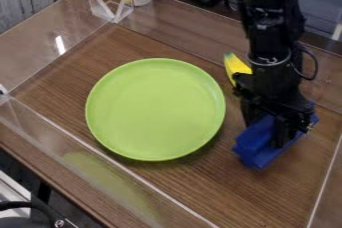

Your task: Remove the blue object from inside the green plate and put it on the table

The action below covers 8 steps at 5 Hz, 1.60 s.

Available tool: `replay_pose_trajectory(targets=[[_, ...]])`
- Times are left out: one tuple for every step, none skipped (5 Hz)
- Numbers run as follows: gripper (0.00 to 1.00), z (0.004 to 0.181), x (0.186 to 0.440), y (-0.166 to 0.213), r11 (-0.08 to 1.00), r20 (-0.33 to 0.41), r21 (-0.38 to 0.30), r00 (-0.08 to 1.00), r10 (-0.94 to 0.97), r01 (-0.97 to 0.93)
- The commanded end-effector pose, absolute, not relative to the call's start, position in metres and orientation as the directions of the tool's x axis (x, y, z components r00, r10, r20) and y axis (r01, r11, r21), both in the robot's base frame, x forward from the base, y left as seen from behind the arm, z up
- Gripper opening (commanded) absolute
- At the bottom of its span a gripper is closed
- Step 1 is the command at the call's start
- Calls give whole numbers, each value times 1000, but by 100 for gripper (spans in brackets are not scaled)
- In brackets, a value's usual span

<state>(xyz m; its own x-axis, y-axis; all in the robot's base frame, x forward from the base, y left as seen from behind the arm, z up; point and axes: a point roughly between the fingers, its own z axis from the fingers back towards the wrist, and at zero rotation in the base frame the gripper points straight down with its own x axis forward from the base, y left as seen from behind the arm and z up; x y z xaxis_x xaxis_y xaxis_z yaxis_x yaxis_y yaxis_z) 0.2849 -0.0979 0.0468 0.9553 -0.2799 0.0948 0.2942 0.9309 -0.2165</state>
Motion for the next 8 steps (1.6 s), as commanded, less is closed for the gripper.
replay_pose_trajectory(targets=[[100,64,297,-98,930,154,-212,950,-273,302],[100,74,298,-95,932,169,-211,950,-263,296],[100,91,298,-90,935,195,-202,948,-253,291],[100,124,297,-78,943,233,-171,942,-242,285],[100,152,295,-54,955,248,-138,943,-223,262],[0,133,296,-73,952,236,-136,942,-238,274],[0,112,298,-89,947,214,-138,943,-256,289],[0,94,299,-98,942,193,-139,942,-276,305]])
